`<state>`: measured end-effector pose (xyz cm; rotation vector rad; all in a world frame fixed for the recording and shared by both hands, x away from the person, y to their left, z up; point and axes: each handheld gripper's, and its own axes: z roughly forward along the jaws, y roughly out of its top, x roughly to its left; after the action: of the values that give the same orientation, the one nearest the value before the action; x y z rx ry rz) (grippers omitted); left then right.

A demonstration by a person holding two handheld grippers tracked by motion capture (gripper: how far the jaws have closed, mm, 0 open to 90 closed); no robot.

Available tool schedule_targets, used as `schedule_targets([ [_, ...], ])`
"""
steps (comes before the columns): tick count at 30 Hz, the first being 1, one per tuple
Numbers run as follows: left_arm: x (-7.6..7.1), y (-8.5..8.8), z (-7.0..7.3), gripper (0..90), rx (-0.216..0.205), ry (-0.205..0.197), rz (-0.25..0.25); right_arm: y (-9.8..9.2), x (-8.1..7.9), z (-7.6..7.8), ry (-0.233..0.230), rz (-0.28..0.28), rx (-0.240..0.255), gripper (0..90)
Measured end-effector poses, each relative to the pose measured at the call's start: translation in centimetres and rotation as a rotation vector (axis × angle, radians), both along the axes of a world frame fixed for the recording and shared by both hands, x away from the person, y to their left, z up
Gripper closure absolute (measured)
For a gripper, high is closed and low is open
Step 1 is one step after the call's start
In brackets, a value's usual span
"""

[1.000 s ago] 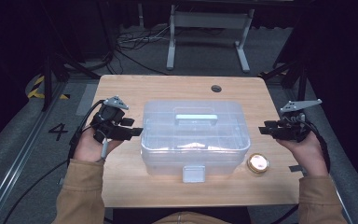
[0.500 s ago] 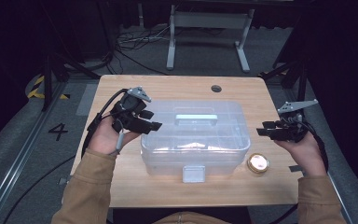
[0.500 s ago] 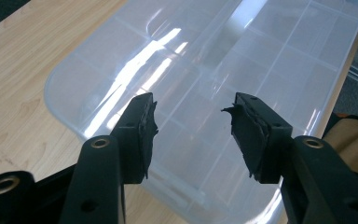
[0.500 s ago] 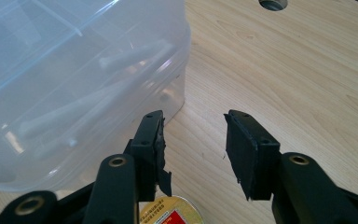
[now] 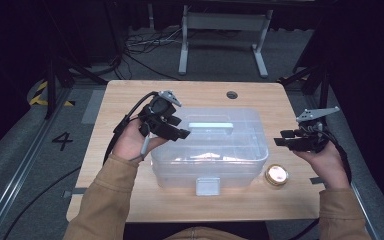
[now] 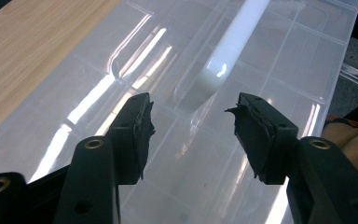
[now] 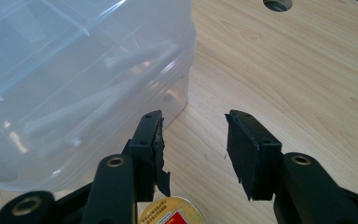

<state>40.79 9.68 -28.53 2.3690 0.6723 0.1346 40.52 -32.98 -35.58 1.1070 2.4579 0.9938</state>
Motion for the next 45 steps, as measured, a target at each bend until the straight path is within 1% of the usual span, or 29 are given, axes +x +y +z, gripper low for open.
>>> schedule_targets([
  [1, 0.2, -0.4, -0.1, 46.6, 0.003, 0.005, -0.01, 0.0, 0.0, 0.0, 0.0, 0.001, 0.0, 55.8],
  [2, 0.2, -0.4, -0.1, 46.5, 0.003, 0.005, -0.01, 0.0, 0.0, 0.0, 0.0, 0.001, 0.0, 55.8],
  [6, 0.5, -1.4, -0.6, 47.0, 0.008, 0.016, -0.02, 0.1, 0.0, 0.0, 0.003, 0.004, 0.0, 55.6],
  [8, 0.8, -1.8, -0.8, 52.9, 0.005, 0.046, -0.037, 0.1, 0.0, 0.0, 0.0, 0.01, -0.002, 55.3],
  [9, 0.9, -2.0, -0.9, 52.9, 0.007, 0.054, -0.035, 0.1, 0.0, 0.0, 0.0, 0.01, -0.002, 55.3],
  [11, 1.2, -2.3, -1.3, 55.9, 0.021, 0.057, -0.018, 0.2, 0.0, 0.0, 0.0, 0.014, 0.0, 55.2],
  [13, 1.4, -2.5, -1.5, 60.1, 0.022, 0.063, -0.017, 0.2, 0.0, -0.1, 0.001, 0.016, 0.002, 55.2],
  [14, 1.5, -2.5, -1.5, 62.1, 0.028, 0.055, -0.013, 0.1, 0.0, -0.1, 0.001, 0.019, 0.0, 55.2],
  [15, 1.5, -2.4, -1.5, 66.1, 0.029, 0.049, -0.01, 0.1, 0.0, -0.1, 0.005, 0.021, 0.0, 55.1],
  [16, 1.5, -2.4, -1.5, 67.9, 0.033, 0.04, -0.019, 0.2, 0.1, -0.2, 0.005, 0.021, 0.002, 55.1],
  [17, 1.5, -2.5, -1.6, 69.9, 0.04, 0.02, -0.026, 0.2, 0.1, -0.2, 0.004, 0.022, 0.0, 55.1],
  [18, 1.4, -2.5, -1.6, 71.6, 0.045, 0.005, -0.033, 0.2, 0.1, -0.2, 0.006, 0.024, 0.0, 55.0],
  [21, 1.3, -2.7, -1.4, 74.2, 0.069, -0.02, -0.029, 0.2, 0.1, -0.3, 0.003, 0.024, 0.002, 54.4],
  [23, 1.3, -2.8, -1.3, 75.1, 0.081, -0.022, -0.03, 0.2, 0.1, -0.3, -0.002, 0.021, 0.011, 54.0],
  [26, 1.5, -2.9, -1.1, 75.6, 0.086, -0.008, -0.025, 0.2, 0.0, -0.3, -0.015, 0.025, 0.011, 55.5],
  [30, 1.6, -3.0, -0.9, 76.0, 0.1, -0.016, -0.026, 0.2, -0.1, -0.3, -0.024, 0.033, 0.011, 56.4],
  [36, 2.0, -2.8, -0.5, 76.0, 0.079, -0.001, -0.012, 0.1, -0.2, -0.3, -0.025, 0.031, 0.017, 58.6],
  [38, 2.2, -2.8, -0.3, 76.0, 0.08, 0.005, -0.011, 0.2, -0.3, -0.3, -0.028, 0.037, 0.02, 59.1],
  [42, 2.8, -2.9, 0.1, 76.0, 0.083, 0.031, -0.009, 0.2, -0.3, -0.2, -0.028, 0.042, 0.021, 59.2],
  [45, 3.0, -2.9, 0.3, 75.9, 0.082, 0.041, -0.007, 0.2, -0.4, -0.2, -0.029, 0.046, 0.023, 59.3],
])
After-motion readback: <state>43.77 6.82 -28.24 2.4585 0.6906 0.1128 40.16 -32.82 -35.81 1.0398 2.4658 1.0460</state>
